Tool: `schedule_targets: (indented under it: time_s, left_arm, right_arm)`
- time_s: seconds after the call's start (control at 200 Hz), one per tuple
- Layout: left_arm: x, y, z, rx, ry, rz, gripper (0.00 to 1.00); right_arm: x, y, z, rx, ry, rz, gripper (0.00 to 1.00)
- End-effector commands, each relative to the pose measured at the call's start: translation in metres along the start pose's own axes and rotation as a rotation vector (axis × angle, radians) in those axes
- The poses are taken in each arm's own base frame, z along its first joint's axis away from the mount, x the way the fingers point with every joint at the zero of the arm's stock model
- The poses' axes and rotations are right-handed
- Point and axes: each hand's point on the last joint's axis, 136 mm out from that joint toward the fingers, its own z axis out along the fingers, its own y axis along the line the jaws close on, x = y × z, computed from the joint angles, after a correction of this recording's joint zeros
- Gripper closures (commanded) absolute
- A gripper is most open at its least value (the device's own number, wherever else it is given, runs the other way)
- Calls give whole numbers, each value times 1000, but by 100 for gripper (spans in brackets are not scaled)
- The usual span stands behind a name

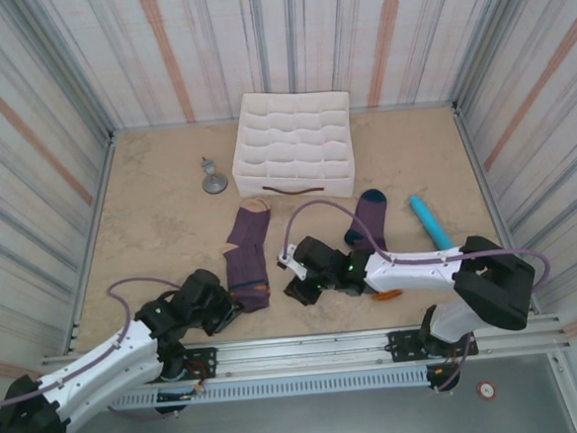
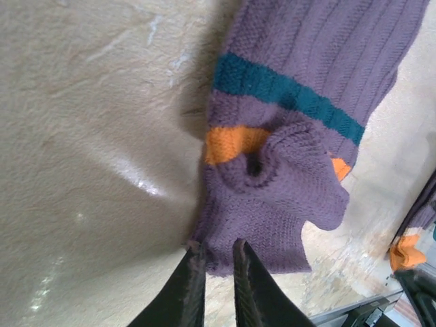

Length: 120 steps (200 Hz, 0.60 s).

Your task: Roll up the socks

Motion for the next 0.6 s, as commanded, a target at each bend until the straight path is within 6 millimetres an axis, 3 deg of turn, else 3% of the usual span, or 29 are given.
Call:
schedule_targets:
  time_s: [0.0, 0.075, 0.16, 0.306, 0.436, 0.596]
  left_arm:
    - [-1, -2, -1, 2, -12, -6, 86]
    - [-2, -3, -3, -1, -18, -6, 85]
    - [-1, -3, -4, -6, -14, -4, 66]
    - [4, 1, -2, -30, 20, -1, 57]
    - [6, 11, 1, -81, 32, 13, 56]
    - [5, 8, 6, -74, 36, 12, 63]
  right_arm:
    - [-7, 11, -4, 3, -58, -121, 41]
    - [-7, 17, -4, -3, -70, -163, 42]
    - [-6, 18, -3, 9, -68, -190, 43]
    - [-5, 19, -1, 7, -74, -201, 43]
    - [-5, 22, 3, 10, -74, -214, 43]
    - [-2, 27, 12, 17, -57, -236, 43]
